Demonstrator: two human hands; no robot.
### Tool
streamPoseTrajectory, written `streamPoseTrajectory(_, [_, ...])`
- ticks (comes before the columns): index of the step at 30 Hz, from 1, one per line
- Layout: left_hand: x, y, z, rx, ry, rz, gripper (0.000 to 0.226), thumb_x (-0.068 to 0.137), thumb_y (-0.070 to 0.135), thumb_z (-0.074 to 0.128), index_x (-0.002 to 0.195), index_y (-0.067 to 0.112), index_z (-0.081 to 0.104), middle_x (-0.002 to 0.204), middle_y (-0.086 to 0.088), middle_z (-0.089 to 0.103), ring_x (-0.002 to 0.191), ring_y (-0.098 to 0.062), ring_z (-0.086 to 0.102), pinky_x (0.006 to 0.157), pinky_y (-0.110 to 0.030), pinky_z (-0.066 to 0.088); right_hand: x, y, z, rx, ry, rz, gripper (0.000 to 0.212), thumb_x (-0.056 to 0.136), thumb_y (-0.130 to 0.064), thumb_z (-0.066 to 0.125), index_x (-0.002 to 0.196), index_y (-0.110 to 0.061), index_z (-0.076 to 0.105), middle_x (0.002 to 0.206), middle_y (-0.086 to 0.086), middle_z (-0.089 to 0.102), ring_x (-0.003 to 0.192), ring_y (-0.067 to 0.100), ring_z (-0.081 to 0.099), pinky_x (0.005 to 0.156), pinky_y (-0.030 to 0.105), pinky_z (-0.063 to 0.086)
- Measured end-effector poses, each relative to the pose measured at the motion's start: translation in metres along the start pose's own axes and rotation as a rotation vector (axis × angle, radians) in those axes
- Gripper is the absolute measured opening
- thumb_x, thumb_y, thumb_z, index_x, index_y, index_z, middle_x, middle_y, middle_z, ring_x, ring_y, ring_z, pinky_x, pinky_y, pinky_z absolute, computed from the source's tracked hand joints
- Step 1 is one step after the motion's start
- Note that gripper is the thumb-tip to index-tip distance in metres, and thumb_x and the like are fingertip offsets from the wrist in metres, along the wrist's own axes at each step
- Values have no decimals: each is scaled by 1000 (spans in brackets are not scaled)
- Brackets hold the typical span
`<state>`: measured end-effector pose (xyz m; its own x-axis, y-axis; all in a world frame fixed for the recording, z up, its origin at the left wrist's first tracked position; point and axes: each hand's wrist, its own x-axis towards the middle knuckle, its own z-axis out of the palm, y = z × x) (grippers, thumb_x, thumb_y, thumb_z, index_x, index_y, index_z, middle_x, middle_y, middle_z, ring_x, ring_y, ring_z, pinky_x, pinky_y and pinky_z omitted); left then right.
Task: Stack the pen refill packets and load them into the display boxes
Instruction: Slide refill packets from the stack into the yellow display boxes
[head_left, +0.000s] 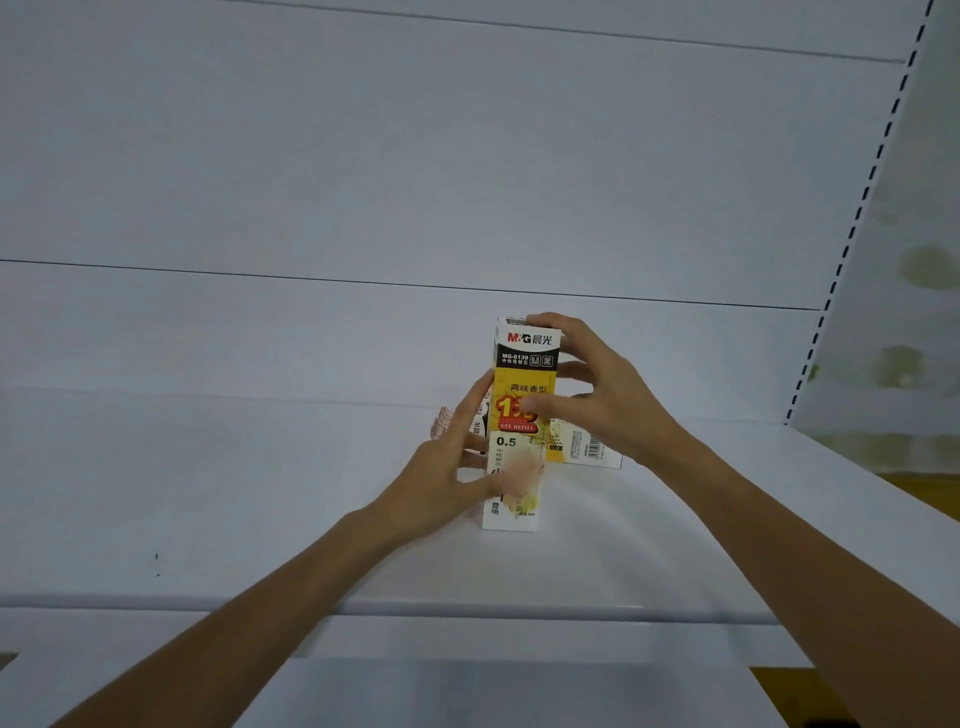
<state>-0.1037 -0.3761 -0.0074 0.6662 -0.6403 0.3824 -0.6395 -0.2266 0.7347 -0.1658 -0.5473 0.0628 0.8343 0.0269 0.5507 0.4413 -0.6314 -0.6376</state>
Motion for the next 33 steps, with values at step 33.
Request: streamPoseTrajectory(33, [31, -33, -23, 77, 146, -432, 43, 88, 48, 52, 94, 8, 67, 94, 1, 68, 86, -16, 61, 69, -24, 41, -6, 75, -24, -357, -37, 325, 30, 86, -46, 58, 93, -18, 66, 105, -4, 61, 95, 13, 56, 79, 27, 40])
